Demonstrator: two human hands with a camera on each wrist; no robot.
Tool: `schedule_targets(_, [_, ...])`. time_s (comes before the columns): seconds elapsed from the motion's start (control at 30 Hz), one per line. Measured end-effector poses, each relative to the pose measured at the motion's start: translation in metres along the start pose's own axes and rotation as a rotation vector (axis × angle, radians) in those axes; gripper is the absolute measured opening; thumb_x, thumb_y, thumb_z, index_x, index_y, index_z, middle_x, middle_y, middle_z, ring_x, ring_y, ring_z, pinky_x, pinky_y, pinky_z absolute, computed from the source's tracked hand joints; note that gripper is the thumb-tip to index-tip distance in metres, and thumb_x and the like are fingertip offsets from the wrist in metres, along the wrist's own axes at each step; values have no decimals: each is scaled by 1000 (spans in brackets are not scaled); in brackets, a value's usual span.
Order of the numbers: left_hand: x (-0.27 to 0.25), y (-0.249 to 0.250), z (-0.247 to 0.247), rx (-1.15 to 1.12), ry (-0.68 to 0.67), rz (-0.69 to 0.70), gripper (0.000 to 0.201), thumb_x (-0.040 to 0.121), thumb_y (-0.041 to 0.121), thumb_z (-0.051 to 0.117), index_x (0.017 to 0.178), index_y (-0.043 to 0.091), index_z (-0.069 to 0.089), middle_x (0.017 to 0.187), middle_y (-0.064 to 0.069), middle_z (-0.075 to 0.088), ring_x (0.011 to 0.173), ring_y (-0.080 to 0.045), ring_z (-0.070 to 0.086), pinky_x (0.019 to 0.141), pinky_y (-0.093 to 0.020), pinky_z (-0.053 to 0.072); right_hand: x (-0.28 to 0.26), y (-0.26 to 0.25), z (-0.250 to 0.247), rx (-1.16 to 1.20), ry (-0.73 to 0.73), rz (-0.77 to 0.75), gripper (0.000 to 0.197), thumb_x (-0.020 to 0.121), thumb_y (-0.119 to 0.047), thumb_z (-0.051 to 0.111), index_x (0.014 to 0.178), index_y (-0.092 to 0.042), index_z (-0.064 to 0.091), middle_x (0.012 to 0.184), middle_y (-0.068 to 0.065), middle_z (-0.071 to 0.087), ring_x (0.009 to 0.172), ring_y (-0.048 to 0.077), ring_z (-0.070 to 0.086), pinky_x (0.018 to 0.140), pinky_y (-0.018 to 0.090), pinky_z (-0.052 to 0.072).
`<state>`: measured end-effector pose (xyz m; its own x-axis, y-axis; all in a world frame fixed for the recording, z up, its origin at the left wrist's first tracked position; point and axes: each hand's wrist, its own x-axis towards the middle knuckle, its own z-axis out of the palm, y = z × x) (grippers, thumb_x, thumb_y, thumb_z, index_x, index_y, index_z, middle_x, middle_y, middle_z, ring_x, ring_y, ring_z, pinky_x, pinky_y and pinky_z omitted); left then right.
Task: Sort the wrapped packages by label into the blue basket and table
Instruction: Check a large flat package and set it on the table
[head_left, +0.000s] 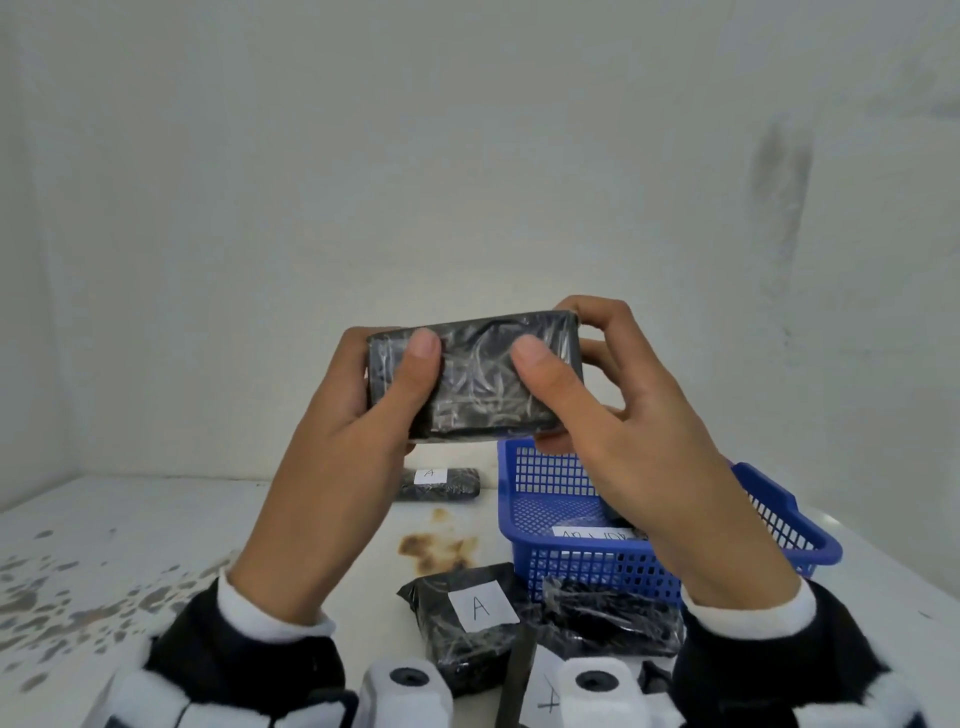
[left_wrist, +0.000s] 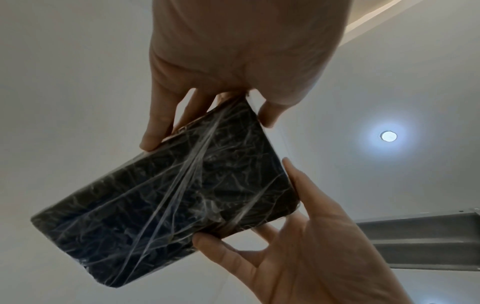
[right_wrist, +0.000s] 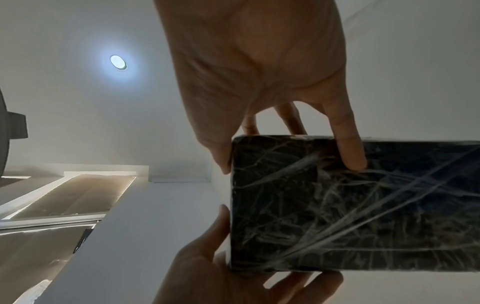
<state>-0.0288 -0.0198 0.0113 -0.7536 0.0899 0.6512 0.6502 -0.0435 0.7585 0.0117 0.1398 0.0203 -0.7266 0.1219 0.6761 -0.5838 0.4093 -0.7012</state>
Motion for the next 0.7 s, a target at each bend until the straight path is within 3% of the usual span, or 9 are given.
schedule_targets(0.13, [3,2,0,0,-26,-120,58,74,81,26,82,42,69,79,19,73,79,-2,70,89,-39,53,1,3,2,52,48,-11,37,75,-68,61,102,-43,59,113,-9,69,93,23,73,85,50,59])
schedule_targets(0.2, [5,5,0,-22,-91,-225,61,75,75,20,61,47,72,69,16,73,69,-4,72,84,-38,53,1,6,3,97,81,-24,26,81,-53,69,100,-36,63,110,-8,70,86,31,73,84,55,58])
schedule_targets(0.27, [7,2,-2,-73,-151,-301,63,92,59,29,57,34,76,67,8,74,65,-12,73,82,-41,52,2,8,3,158,82,-6,21,83,-41,77,99,-32,67,108,-9,71,83,29,74,82,58,58])
schedule_targets(0.33, [9,-2,-5,-172,-138,-313,45,96,40,47,69,18,76,63,7,70,62,-13,70,75,-39,52,3,8,3,217,54,11,32,76,-50,78,98,-29,67,107,-6,70,86,21,72,80,56,57])
schedule_targets(0.4, [10,-6,-6,-230,-110,-293,23,88,28,63,101,11,70,65,7,69,64,-10,69,67,-32,52,4,9,2,272,50,22,49,64,-66,79,98,-32,68,115,-4,68,103,18,69,92,52,53])
schedule_targets(0.47, [11,-8,-6,-259,-107,-267,54,74,26,72,124,11,59,78,6,75,73,-10,71,67,-27,52,6,10,0,326,91,40,60,55,-66,84,107,-44,65,135,5,58,115,22,66,98,54,52])
schedule_targets(0.53, [11,-10,-7,-253,-113,-230,75,64,31,70,135,15,50,99,0,76,87,-14,73,74,-28,53,7,11,-3,361,92,102,72,55,-54,86,121,-54,57,141,14,53,122,26,62,99,52,52])
schedule_targets(0.63, [12,-13,-9,-235,-105,-195,93,54,35,80,139,17,47,120,-8,69,106,-21,68,85,-35,53,8,14,-11,362,-33,199,93,61,-36,84,144,-44,43,121,10,71,107,22,71,95,42,54])
schedule_targets(0.7, [12,-16,-9,-211,-106,-163,84,53,34,80,132,20,55,120,-4,69,105,-23,69,79,-34,56,8,14,-14,334,-80,214,98,64,-29,81,149,-43,37,116,4,74,100,19,74,94,40,54])
